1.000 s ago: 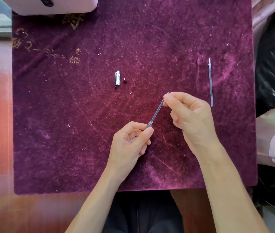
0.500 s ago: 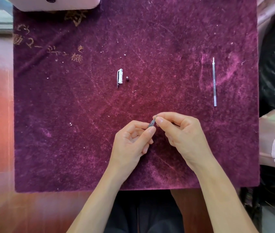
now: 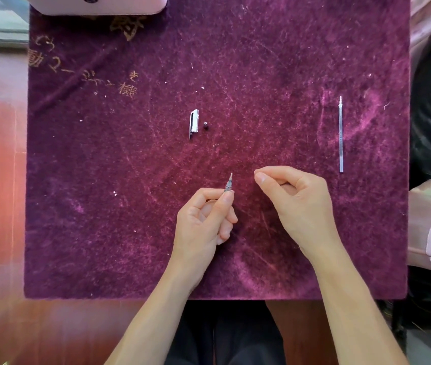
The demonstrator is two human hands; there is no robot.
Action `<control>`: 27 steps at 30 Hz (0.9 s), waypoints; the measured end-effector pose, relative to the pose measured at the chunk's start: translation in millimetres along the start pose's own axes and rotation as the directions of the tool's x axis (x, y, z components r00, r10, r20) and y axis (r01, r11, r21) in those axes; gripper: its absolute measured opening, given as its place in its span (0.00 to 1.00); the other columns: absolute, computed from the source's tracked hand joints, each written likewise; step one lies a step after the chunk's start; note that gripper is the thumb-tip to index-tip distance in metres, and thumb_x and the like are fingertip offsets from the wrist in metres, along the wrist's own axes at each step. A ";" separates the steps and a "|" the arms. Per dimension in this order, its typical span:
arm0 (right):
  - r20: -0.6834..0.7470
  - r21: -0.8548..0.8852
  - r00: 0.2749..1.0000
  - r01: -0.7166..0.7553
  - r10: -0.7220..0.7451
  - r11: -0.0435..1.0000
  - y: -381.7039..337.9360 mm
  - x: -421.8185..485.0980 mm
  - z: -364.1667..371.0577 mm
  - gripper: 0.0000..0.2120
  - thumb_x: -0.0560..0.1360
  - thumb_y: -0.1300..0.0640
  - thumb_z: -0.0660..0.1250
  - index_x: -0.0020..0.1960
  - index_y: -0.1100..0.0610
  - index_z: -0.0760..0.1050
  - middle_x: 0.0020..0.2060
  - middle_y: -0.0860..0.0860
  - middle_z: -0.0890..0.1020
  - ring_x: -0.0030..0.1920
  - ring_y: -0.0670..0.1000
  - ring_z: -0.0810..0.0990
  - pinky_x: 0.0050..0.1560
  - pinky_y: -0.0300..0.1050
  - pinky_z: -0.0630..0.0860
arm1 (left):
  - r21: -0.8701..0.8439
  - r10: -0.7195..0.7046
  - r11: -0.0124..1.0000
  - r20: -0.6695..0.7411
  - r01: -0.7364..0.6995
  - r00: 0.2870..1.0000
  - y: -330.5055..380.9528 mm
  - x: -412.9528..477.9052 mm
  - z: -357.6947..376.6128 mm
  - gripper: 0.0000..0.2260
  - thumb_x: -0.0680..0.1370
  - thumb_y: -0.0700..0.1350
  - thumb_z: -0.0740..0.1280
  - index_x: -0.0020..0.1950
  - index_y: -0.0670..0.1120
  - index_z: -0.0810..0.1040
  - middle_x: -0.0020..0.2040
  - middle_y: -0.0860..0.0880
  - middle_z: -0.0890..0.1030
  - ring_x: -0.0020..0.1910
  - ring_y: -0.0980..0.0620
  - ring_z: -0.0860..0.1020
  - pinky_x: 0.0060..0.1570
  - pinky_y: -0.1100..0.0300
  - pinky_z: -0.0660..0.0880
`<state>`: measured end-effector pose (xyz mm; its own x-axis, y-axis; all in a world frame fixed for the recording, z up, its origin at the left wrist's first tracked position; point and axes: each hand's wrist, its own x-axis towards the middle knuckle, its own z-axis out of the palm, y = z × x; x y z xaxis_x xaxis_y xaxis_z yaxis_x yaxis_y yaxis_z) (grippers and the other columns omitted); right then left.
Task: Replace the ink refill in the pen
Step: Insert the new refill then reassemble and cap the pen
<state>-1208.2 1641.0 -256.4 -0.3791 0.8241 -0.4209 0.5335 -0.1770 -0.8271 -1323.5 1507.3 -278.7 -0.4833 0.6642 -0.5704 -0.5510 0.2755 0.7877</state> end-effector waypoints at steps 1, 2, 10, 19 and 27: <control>-0.021 -0.034 0.999 0.030 -0.031 0.999 -4.0 6.0 3.1 0.03 0.79 0.53 0.76 0.50 0.45 0.88 0.42 0.45 0.89 0.40 0.52 0.86 0.43 0.31 0.81 | -0.028 -0.002 1.000 -0.017 0.002 1.000 0.1 -0.1 0.1 0.11 0.81 0.50 0.70 0.55 0.42 0.81 0.35 0.46 0.80 0.25 0.57 0.71 0.25 0.63 0.68; -0.028 -0.065 0.997 0.064 -0.066 0.996 -8.2 12.6 6.9 0.03 0.79 0.52 0.76 0.50 0.45 0.88 0.42 0.45 0.89 0.38 0.50 0.85 0.42 0.33 0.81 | -0.050 -0.002 0.999 -0.030 0.000 1.000 -0.1 -0.3 0.2 0.12 0.81 0.51 0.70 0.55 0.42 0.81 0.35 0.46 0.80 0.25 0.57 0.70 0.25 0.63 0.68; 0.036 -0.247 0.952 0.304 -0.305 0.920 -44.1 65.7 48.4 0.04 0.79 0.54 0.76 0.52 0.50 0.89 0.36 0.40 0.80 0.32 0.35 0.77 0.41 0.24 0.72 | -0.165 -0.032 0.986 -0.073 0.020 0.997 0.5 -0.4 1.4 0.13 0.79 0.56 0.71 0.54 0.47 0.83 0.34 0.47 0.79 0.24 0.57 0.69 0.24 0.64 0.67; 0.175 -0.337 0.916 0.401 -0.362 0.852 -52.3 84.9 63.7 0.09 0.78 0.54 0.77 0.57 0.51 0.88 0.44 0.50 0.84 0.33 0.37 0.73 0.43 0.29 0.71 | -0.172 -0.030 0.985 -0.077 0.016 0.997 -1.2 -0.5 0.1 0.14 0.78 0.57 0.71 0.54 0.47 0.83 0.34 0.47 0.80 0.24 0.58 0.70 0.24 0.64 0.67; 0.178 -0.357 0.925 0.378 -0.335 0.854 -51.4 86.2 61.5 0.06 0.79 0.54 0.76 0.55 0.51 0.88 0.45 0.50 0.84 0.32 0.38 0.73 0.40 0.25 0.70 | -0.164 -0.032 0.986 -0.072 0.019 0.997 -1.2 -0.2 0.4 0.13 0.79 0.55 0.71 0.55 0.47 0.83 0.35 0.47 0.80 0.24 0.58 0.70 0.25 0.64 0.67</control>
<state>-1314.8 1688.1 -273.1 -0.6640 0.7261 -0.1783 0.5824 0.3527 -0.7325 -1322.5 1507.1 -279.5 -0.5135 0.6030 -0.6104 -0.6645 0.1707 0.7276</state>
